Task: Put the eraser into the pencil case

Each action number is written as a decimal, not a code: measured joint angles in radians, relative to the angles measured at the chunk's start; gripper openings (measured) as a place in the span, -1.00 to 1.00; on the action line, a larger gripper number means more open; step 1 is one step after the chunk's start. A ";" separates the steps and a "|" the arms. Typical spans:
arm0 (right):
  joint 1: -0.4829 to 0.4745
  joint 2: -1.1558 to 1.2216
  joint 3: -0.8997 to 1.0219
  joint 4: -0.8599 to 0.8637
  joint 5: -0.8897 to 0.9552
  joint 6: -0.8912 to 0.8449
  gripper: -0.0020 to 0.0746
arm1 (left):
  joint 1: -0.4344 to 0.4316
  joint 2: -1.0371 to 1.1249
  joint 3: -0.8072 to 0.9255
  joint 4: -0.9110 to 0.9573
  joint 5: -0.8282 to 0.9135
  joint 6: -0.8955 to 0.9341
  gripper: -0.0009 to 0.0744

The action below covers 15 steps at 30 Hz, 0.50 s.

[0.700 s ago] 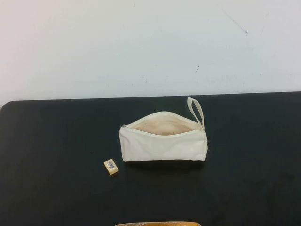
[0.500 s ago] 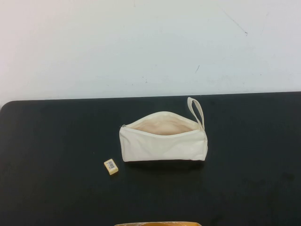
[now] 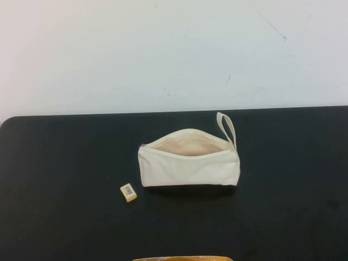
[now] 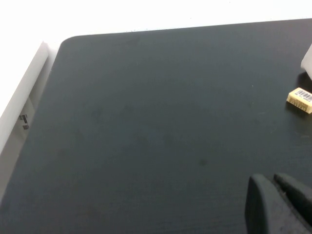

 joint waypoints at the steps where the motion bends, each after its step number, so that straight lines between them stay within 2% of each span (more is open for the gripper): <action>1: 0.000 0.000 0.000 0.000 0.000 0.000 -0.95 | 0.000 0.000 0.000 0.000 0.000 0.000 -0.98; 15: 0.000 0.000 0.000 0.000 0.000 0.000 -0.95 | 0.000 0.000 0.000 0.004 -0.011 0.001 -0.98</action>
